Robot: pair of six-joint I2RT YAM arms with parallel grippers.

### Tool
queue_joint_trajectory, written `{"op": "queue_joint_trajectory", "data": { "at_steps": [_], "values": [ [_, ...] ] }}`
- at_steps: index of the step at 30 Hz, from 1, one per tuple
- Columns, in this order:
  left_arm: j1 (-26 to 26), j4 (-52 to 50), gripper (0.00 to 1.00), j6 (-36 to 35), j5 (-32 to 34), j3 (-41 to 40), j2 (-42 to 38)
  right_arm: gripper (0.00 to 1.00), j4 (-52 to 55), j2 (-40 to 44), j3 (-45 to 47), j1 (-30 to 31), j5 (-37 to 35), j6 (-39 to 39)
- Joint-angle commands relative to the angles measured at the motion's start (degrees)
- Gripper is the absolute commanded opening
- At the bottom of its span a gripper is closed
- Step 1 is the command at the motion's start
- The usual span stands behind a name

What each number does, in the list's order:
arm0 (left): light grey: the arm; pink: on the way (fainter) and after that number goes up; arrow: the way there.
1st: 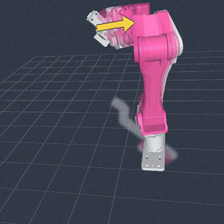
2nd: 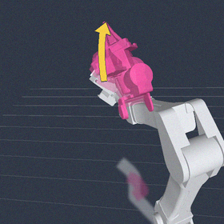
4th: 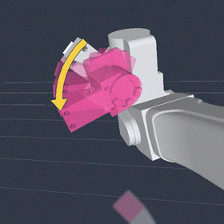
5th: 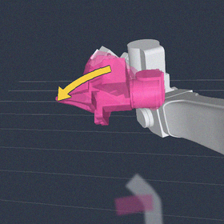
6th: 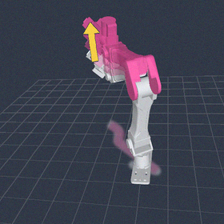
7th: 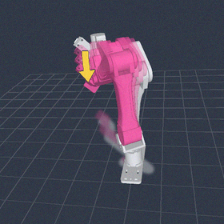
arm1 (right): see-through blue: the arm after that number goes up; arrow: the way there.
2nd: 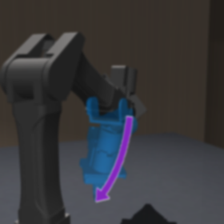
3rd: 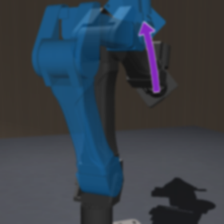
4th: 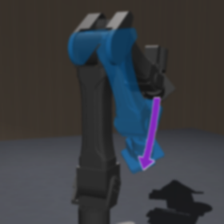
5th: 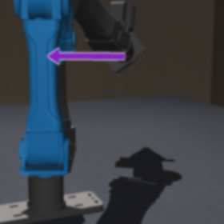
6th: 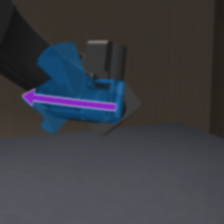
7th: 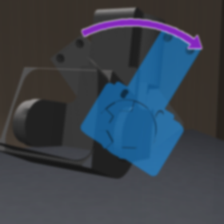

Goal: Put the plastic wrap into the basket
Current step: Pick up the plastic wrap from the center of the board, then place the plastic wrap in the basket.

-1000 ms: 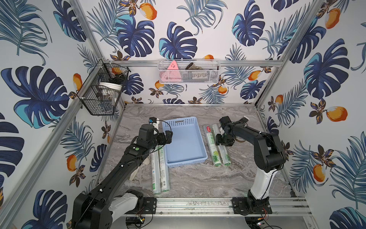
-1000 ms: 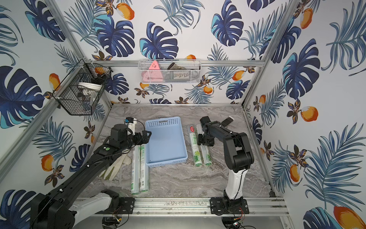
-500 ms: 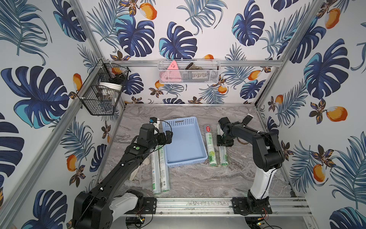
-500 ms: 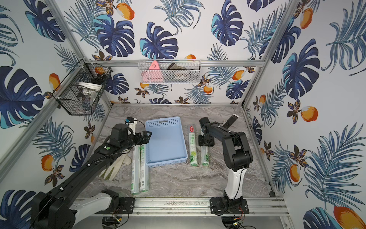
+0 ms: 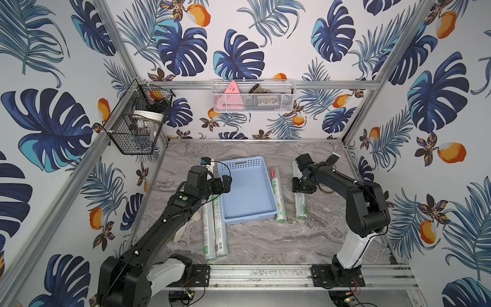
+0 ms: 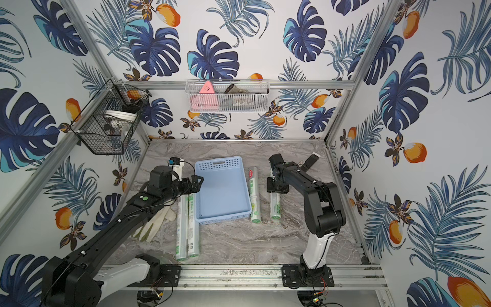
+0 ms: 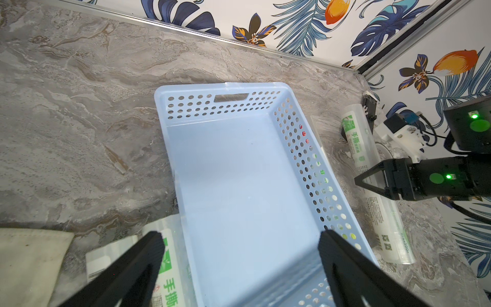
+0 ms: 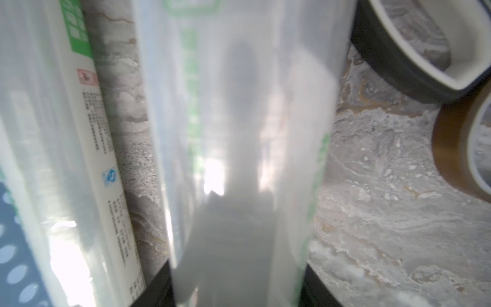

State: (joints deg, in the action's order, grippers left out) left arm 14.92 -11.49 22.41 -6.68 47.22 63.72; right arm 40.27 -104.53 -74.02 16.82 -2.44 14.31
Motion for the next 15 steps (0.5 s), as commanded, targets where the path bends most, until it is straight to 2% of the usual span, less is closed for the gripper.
{"op": "queue_joint_trajectory", "data": {
  "at_steps": [1,8,15],
  "values": [
    [0.11,-0.29,0.99,-0.53,0.56,0.50,-0.09,0.36,0.62,1.56,-1.30,0.06,-0.10,-0.15],
    [0.11,-0.42,0.99,-0.27,0.71,0.59,0.41,0.33,3.03,3.09,-3.76,0.98,1.31,0.31],
    [0.11,-0.37,0.99,-0.13,0.88,0.57,0.35,0.34,5.21,4.02,-8.37,6.04,3.47,2.45]
  ]
}}
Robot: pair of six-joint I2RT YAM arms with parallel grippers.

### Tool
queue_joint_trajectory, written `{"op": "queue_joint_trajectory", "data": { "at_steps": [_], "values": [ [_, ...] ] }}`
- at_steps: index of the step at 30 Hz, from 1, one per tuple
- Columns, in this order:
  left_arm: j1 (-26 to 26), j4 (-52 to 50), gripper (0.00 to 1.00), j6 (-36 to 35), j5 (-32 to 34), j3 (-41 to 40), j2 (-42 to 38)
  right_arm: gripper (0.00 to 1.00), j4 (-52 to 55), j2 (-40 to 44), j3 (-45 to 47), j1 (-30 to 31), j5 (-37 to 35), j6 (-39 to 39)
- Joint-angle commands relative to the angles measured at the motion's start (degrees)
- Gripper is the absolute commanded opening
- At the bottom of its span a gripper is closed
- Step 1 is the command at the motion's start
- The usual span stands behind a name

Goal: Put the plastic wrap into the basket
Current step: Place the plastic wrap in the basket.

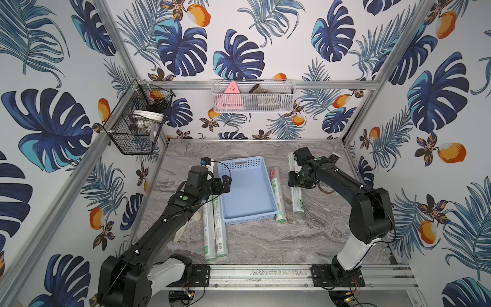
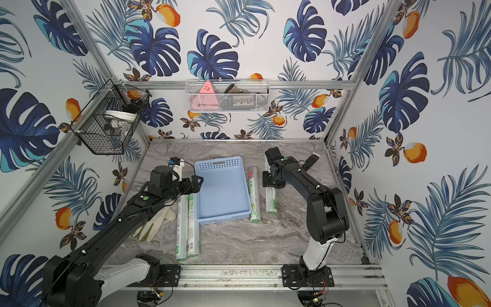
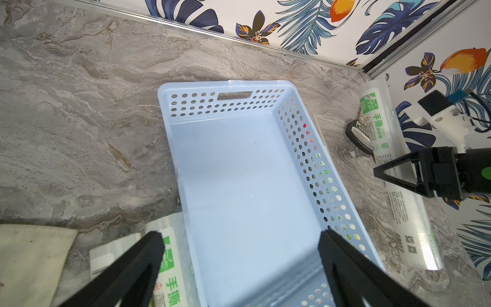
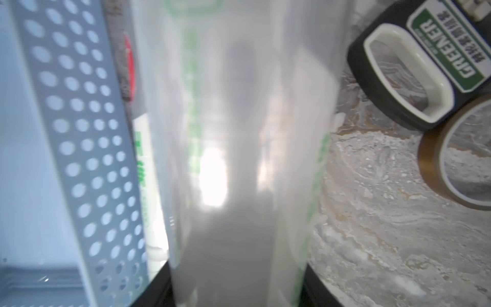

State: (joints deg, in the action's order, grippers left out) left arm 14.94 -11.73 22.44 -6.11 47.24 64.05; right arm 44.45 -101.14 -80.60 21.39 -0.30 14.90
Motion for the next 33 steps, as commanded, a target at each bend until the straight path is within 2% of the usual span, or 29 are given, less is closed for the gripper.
{"op": "queue_joint_trajectory", "data": {
  "at_steps": [1,12,21,25,33],
  "values": [
    [0.03,-0.20,0.99,-0.06,0.31,0.57,0.06,0.34,1.18,0.52,-2.61,2.36,1.71,2.10],
    [0.09,-0.69,0.99,0.81,2.52,-0.09,-1.01,0.34,3.45,-5.40,-13.05,12.93,3.84,6.75],
    [0.09,-1.46,0.99,0.28,4.61,-0.75,-3.10,0.34,2.66,-11.59,-18.10,14.82,9.22,8.19],
    [0.05,-1.24,0.99,0.23,3.75,-0.77,-3.14,0.34,5.25,-14.99,-22.15,14.82,8.48,9.35],
    [0.08,-1.62,0.99,0.41,2.65,-0.35,-2.44,0.33,13.29,-23.28,-30.08,15.04,1.62,9.81]
  ]
}}
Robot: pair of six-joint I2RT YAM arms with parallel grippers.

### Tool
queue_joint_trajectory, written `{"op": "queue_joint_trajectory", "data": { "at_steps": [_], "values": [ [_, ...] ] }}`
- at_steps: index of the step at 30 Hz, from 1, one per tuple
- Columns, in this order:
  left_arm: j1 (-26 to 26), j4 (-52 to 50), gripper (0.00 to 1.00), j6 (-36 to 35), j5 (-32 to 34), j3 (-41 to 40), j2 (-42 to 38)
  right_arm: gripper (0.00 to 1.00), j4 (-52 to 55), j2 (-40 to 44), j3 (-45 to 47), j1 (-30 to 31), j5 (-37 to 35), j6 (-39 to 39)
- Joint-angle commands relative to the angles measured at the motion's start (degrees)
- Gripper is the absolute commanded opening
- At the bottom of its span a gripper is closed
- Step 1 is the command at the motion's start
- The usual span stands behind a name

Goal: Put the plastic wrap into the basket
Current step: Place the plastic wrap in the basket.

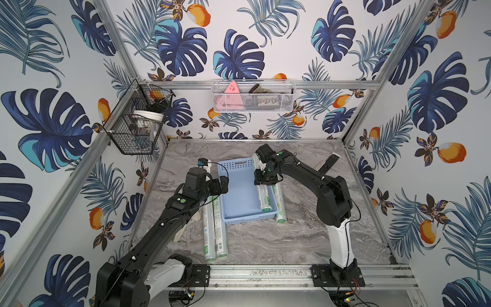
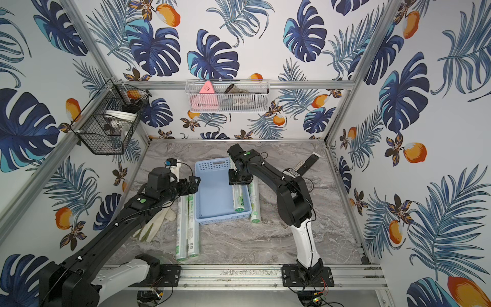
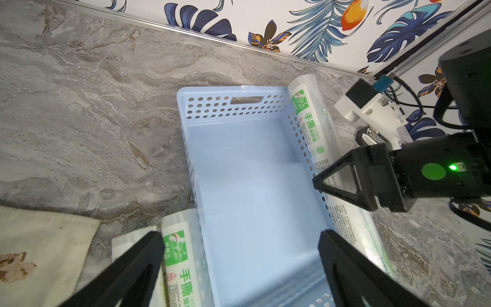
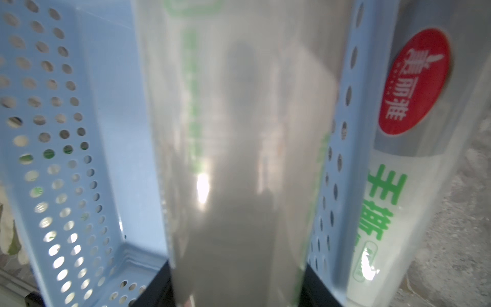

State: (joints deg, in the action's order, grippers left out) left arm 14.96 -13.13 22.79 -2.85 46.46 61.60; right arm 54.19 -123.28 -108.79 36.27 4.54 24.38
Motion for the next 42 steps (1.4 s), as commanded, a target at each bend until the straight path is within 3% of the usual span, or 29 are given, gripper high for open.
{"op": "queue_joint_trajectory", "data": {
  "at_steps": [1,15,27,35,42],
  "values": [
    [0.07,-0.40,0.99,0.07,-0.58,0.48,0.01,0.33,3.55,-1.70,-2.18,0.20,-3.36,0.15],
    [1.01,0.03,0.99,-0.35,-3.02,0.57,0.92,0.33,7.03,-9.80,-6.36,1.85,-9.46,0.48],
    [3.66,-0.58,0.99,-2.09,-3.78,1.52,2.50,0.33,5.98,-10.89,-5.61,3.88,-19.11,1.64],
    [4.75,-0.56,0.99,-2.70,-4.07,1.63,2.70,0.40,5.02,-11.21,-4.16,4.16,-21.08,2.07],
    [5.31,1.24,0.99,-3.62,-12.53,2.12,4.87,0.43,4.08,-11.14,-3.37,4.51,-21.34,1.86]
  ]
}}
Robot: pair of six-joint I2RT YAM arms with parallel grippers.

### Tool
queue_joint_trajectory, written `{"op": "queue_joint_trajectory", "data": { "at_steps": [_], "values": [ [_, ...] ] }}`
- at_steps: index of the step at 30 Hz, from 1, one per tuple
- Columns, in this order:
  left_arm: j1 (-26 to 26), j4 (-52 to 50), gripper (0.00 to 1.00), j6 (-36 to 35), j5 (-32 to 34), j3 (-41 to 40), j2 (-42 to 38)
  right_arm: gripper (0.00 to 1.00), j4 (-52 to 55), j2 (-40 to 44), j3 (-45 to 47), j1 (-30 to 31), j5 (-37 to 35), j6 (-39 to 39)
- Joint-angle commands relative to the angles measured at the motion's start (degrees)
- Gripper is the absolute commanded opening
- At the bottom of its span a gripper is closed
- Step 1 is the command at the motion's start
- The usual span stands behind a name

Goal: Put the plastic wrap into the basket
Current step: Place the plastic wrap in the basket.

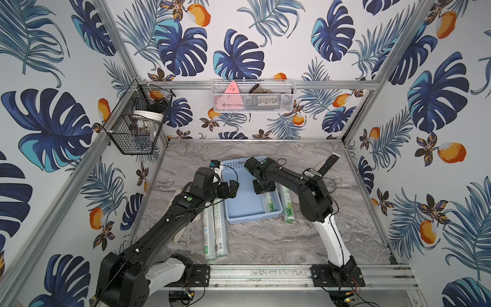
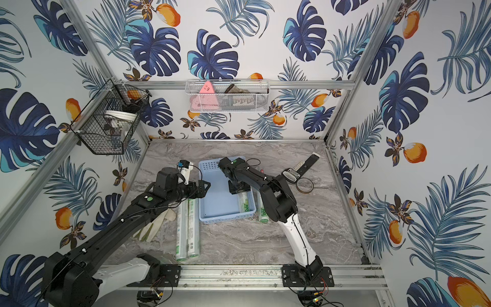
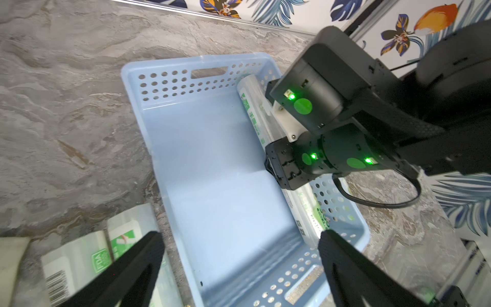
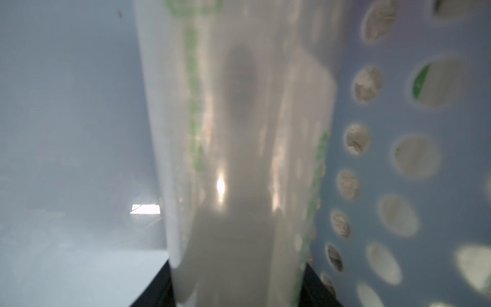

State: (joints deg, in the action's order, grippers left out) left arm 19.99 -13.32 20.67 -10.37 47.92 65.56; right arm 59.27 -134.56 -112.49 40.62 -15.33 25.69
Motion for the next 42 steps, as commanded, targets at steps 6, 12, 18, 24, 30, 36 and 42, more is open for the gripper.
{"op": "queue_joint_trajectory", "data": {
  "at_steps": [6,12,18,24,30,36,42],
  "values": [
    [0.82,0.92,0.99,-1.77,-6.17,1.17,2.76,0.47,-0.53,0.06,0.38,0.16,-1.59,0.32],
    [1.36,0.58,0.99,-1.95,-8.32,1.74,4.80,0.57,-0.55,1.61,0.60,0.16,-2.62,0.74],
    [1.72,1.16,0.99,-1.69,-9.81,1.74,6.71,0.57,-1.64,2.64,1.38,0.16,-1.69,0.28],
    [2.25,0.32,0.99,-2.03,-9.08,2.44,8.16,0.58,-2.24,3.24,2.10,0.16,-1.51,0.21],
    [2.76,-0.13,0.99,-2.56,-8.11,2.54,7.64,0.58,-1.40,5.16,1.48,0.16,-1.19,0.50],
    [2.86,1.19,0.99,-2.56,-7.67,1.82,5.63,0.59,-2.30,11.87,4.24,0.16,-1.73,0.25],
    [3.10,2.48,0.99,-1.08,-9.93,2.43,6.43,0.60,-6.03,21.35,11.00,-0.58,-2.50,-0.13]
  ]
}}
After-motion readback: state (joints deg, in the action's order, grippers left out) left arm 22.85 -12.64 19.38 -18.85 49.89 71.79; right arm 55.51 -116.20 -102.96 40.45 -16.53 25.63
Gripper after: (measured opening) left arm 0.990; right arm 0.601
